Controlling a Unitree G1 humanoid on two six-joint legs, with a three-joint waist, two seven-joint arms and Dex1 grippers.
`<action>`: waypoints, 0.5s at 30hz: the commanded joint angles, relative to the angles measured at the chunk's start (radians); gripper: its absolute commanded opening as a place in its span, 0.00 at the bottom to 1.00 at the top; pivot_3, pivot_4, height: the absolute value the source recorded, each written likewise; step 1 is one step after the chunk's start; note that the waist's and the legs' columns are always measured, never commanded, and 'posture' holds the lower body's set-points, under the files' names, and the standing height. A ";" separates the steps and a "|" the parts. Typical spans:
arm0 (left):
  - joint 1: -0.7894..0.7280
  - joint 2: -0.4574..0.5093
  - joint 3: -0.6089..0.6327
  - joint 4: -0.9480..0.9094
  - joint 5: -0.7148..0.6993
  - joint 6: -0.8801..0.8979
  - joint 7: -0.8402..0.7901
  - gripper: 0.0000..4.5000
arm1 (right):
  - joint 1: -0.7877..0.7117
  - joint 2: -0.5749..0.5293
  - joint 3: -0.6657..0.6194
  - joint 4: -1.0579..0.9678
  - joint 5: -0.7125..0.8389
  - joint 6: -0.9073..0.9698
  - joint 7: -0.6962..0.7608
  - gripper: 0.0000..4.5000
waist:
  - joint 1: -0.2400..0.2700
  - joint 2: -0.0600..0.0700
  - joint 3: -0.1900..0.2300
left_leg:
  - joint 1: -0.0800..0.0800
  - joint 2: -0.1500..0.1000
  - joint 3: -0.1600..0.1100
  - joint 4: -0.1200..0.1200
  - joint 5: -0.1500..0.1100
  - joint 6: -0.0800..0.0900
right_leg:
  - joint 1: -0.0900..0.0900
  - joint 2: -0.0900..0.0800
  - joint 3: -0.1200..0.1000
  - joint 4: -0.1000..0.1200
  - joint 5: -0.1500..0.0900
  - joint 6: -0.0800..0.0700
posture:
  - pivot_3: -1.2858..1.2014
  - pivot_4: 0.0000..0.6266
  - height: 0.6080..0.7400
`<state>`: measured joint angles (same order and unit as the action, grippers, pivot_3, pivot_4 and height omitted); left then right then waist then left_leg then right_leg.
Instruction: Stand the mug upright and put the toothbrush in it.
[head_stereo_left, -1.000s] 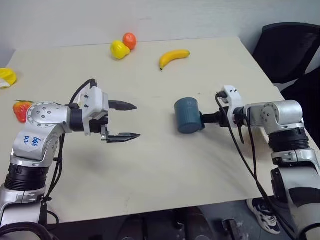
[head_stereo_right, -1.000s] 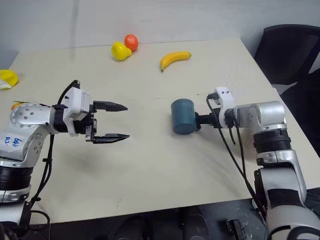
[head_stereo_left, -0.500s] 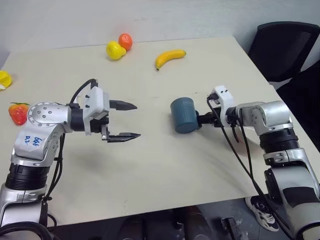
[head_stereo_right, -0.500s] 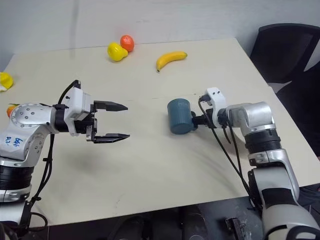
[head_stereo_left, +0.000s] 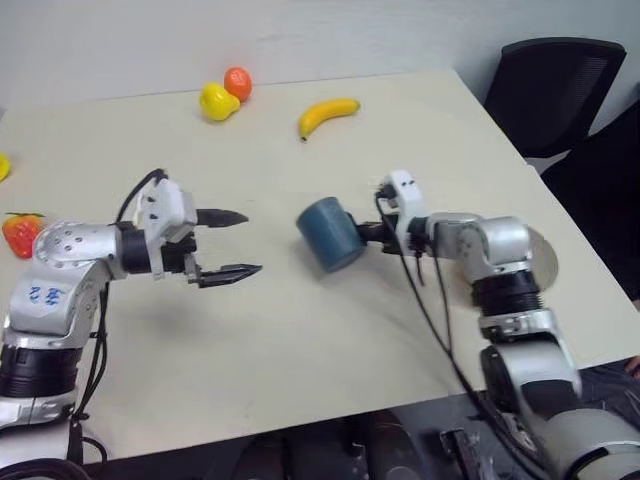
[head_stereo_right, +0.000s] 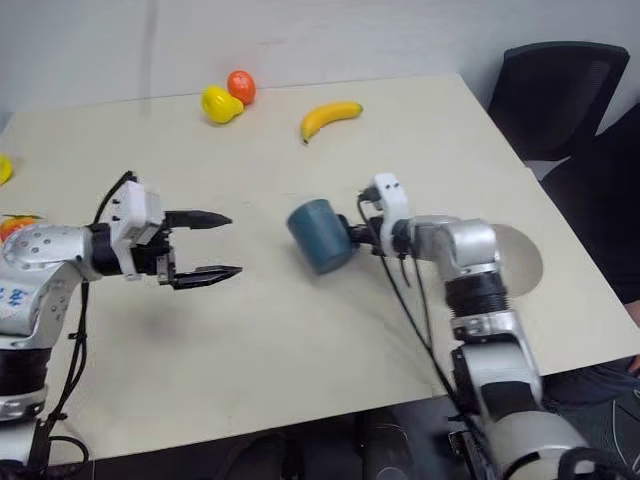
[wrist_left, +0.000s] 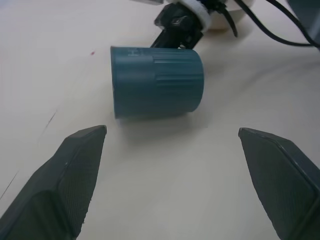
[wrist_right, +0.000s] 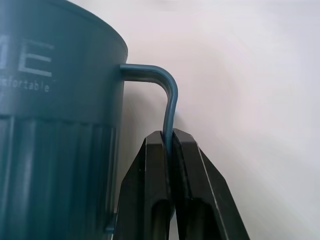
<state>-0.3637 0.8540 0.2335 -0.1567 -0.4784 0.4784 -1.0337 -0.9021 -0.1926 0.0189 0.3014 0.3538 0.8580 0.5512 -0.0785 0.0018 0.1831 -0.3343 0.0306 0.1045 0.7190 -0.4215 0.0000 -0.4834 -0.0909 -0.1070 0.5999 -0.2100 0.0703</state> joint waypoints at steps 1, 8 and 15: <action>0.103 0.032 0.193 -0.063 -0.055 0.085 0.073 1.00 | 0.022 0.115 0.009 -0.047 -0.044 -0.261 -0.078 0.00 | -0.006 0.000 0.000 | 0.000 0.000 -0.001 0.000 0.000 0.000 | 0.000 0.000 -0.001 0.000 0.000 0.000 | 0.52 0.24 1.00; 0.296 0.023 0.469 -0.143 -0.141 0.233 0.169 1.00 | 0.110 0.323 0.114 0.132 -0.189 -0.773 -0.136 0.00 | -0.007 -0.001 0.000 | 0.000 -0.001 -0.005 0.000 0.000 -0.001 | 0.002 -0.001 -0.002 0.001 -0.001 -0.002 | 0.52 0.24 1.00; 0.370 0.024 0.521 -0.202 -0.169 0.255 0.208 1.00 | 0.139 0.362 0.189 0.421 -0.303 -1.097 -0.126 0.00 | -0.010 -0.001 -0.001 | 0.002 -0.001 -0.008 0.000 0.001 -0.001 | 0.004 -0.002 -0.004 0.001 -0.002 -0.003 | 0.52 0.24 1.00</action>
<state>0.0057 0.8720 0.7197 -0.3182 -0.6262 0.7354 -0.8360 -0.7682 0.1356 0.1987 0.7004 0.0663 -0.1735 0.4173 -0.0881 0.0009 0.1825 -0.3327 0.0294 0.0961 0.7185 -0.4207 -0.0020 -0.4798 -0.0925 -0.1111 0.6014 -0.2121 0.0667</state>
